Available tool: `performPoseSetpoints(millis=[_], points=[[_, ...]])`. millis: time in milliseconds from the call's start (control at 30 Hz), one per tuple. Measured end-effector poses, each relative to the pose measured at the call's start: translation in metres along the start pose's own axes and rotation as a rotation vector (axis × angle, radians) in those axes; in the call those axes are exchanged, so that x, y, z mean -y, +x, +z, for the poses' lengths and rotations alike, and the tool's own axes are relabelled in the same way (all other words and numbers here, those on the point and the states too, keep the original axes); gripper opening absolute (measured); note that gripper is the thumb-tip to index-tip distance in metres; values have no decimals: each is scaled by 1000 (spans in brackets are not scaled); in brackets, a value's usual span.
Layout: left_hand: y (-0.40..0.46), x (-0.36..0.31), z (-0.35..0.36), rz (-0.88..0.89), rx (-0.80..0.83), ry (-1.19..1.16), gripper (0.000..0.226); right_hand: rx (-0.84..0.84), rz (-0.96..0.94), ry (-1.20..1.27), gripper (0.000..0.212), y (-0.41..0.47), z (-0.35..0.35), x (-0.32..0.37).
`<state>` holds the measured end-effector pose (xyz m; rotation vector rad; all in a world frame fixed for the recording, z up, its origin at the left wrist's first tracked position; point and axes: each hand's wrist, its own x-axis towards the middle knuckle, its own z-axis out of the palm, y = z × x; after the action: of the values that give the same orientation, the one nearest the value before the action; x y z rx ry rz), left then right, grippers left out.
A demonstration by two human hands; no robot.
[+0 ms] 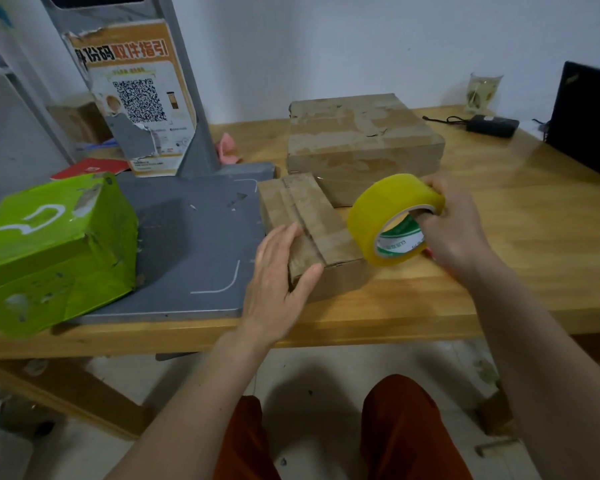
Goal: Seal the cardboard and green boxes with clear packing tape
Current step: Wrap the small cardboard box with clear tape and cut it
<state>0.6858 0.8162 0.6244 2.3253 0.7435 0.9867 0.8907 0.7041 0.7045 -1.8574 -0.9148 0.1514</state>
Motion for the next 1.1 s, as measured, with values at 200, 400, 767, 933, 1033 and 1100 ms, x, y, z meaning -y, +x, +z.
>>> performPoseSetpoints(millis=[200,400,767,933,1033,1100], points=[[17,-32,14,-820,-180,-644,64,6,-1,19,29,0,-2,-2],[23,-45,14,-809,-154,-699,51,-10,-4,-5,48,0,-14,-2],[14,-69,20,-760,-169,-531,48,-87,92,-14,32,-2,-16,-10],[12,-70,23,-750,-180,-479,48,-107,83,-95,31,-5,-19,-4],[18,-68,26,-749,-173,-440,48,-114,57,-201,33,-9,-20,-1],[16,-69,21,-540,-203,-240,55,-114,33,-252,31,-11,-22,-1]])
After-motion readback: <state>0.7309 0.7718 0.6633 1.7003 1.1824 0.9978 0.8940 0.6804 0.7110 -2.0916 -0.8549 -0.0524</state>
